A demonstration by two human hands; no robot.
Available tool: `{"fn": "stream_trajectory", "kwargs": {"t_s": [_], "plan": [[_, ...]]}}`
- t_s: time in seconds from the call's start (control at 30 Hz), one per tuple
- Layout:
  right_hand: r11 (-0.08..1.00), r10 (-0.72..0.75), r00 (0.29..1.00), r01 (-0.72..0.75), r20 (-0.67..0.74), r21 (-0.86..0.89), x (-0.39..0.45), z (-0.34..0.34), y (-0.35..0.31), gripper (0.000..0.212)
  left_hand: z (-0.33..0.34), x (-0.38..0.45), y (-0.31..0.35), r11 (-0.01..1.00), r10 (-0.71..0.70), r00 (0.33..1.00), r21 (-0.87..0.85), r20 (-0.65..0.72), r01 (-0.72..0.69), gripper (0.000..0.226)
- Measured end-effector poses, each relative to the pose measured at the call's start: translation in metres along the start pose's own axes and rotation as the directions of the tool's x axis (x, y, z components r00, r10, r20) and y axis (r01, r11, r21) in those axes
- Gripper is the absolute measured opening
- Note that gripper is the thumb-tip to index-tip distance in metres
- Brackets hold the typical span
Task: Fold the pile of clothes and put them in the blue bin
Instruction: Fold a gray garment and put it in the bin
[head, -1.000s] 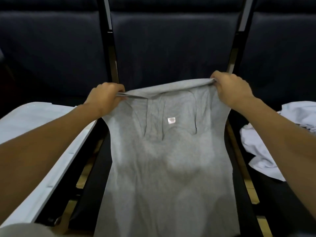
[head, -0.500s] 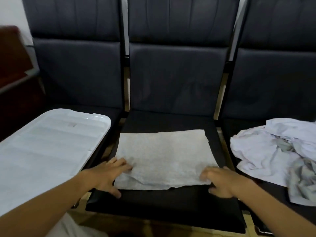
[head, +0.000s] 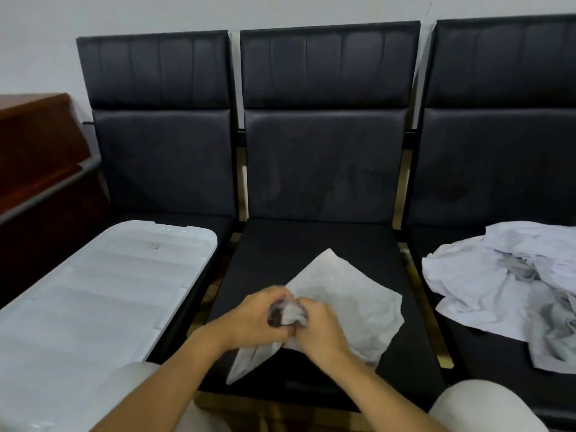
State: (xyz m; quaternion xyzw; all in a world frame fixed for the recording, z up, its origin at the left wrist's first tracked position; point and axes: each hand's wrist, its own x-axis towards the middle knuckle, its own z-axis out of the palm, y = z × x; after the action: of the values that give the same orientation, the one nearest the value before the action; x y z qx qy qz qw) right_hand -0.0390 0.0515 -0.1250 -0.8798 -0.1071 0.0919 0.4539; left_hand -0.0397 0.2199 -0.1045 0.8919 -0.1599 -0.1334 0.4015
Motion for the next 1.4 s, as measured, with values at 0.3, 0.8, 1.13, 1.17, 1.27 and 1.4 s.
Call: {"fn": "stream_trajectory", "kwargs": {"t_s": [0.3, 0.8, 1.13, 1.17, 1.27, 1.4], "plan": [[0.866, 0.291, 0.92, -0.137, -0.262, 0.48, 0.022, -0.087, 0.036, 0.044, -0.015, 0.072, -0.008, 0.934, -0.213, 0.956, 0.243, -0.203, 0.26, 0.011], [0.797, 0.085, 0.995, -0.102, -0.056, -0.595, 0.002, -0.075, 0.105, 0.07, 0.037, 0.133, -0.034, 0.862, -0.364, 0.915, 0.435, 0.172, 0.261, 0.089], [0.489, -0.012, 0.982, 0.169, 0.187, -0.856, -0.001, -0.057, 0.062, 0.049, 0.023, 0.037, -0.01, 0.608, 0.041, 0.999, 0.793, 0.026, -0.046, 0.028], [0.47, -0.06, 0.977, 0.207, 0.203, -0.858, -0.002, -0.056, 0.05, 0.044, 0.011, 0.024, -0.004, 0.606, 0.059, 0.995, 0.795, -0.076, 0.024, 0.033], [0.431, -0.314, 0.924, 0.343, 0.218, -0.835, -0.008, -0.04, -0.009, 0.03, -0.044, -0.041, -0.006, 0.717, 0.169, 0.932, 0.688, -0.321, 0.107, 0.034], [0.422, -0.637, 0.761, 0.478, 0.123, -0.771, -0.013, 0.012, -0.123, 0.037, -0.112, -0.181, -0.008, 0.879, -0.001, 0.727, 0.346, -0.687, 0.329, 0.048]]}}
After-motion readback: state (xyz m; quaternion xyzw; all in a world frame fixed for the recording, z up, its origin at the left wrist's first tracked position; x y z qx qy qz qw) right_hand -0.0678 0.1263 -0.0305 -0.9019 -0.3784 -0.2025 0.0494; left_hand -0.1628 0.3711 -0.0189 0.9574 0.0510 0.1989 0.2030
